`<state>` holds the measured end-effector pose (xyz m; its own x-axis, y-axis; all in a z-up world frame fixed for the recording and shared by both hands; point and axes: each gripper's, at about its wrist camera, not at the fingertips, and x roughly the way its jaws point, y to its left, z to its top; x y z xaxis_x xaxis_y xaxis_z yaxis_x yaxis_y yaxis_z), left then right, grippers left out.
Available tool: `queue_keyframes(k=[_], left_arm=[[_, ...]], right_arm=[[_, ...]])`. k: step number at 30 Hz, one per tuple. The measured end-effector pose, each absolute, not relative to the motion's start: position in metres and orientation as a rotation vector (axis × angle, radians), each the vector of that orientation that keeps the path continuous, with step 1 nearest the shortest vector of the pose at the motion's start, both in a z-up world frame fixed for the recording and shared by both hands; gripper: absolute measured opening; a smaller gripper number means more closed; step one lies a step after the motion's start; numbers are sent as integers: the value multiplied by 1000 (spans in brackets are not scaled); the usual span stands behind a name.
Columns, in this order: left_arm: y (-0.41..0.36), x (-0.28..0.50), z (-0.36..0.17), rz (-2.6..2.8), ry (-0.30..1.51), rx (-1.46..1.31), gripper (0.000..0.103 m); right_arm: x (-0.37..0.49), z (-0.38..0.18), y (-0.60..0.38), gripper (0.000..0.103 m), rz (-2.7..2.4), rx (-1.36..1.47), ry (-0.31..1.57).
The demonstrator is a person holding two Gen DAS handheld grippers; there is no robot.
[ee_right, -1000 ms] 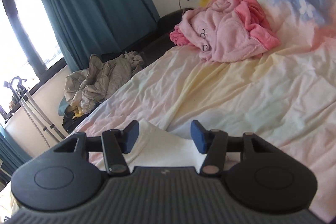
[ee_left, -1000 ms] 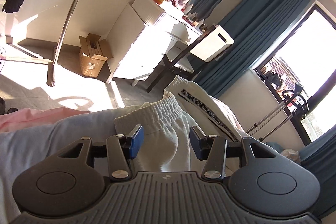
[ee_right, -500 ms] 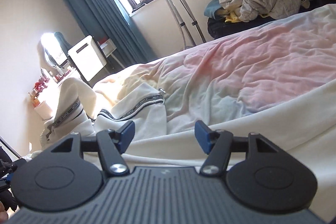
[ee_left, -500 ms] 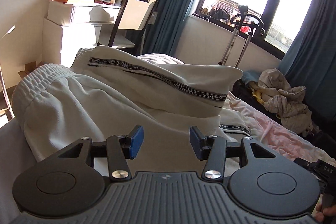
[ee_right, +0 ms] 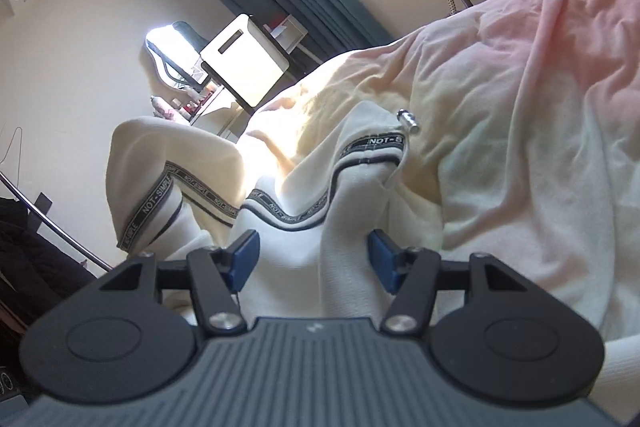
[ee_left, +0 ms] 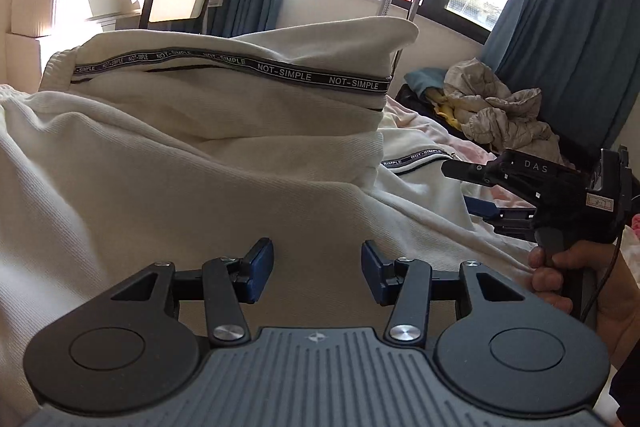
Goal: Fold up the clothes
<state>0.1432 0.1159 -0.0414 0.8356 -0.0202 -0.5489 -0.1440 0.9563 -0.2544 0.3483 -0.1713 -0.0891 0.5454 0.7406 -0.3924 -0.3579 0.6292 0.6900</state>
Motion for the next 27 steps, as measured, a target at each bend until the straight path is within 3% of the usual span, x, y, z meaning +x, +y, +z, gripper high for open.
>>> queue_keyframes(k=[5, 7, 8, 9, 18, 27], left_arm=[[119, 139, -42, 58, 565, -315, 53], [120, 138, -42, 67, 563, -313, 53], [120, 138, -41, 74, 558, -309, 53], [121, 137, -41, 79, 556, -308, 53], [111, 129, -34, 77, 530, -260, 53], [104, 132, -36, 77, 531, -219, 53]], right_arm=[[354, -98, -161, 63, 483, 491, 800], [343, -93, -153, 42, 469, 412, 758], [339, -90, -149, 19, 454, 386, 748], [337, -87, -148, 14, 437, 382, 740], [332, 4, -183, 11, 254, 328, 516], [356, 60, -328, 11, -77, 289, 408]])
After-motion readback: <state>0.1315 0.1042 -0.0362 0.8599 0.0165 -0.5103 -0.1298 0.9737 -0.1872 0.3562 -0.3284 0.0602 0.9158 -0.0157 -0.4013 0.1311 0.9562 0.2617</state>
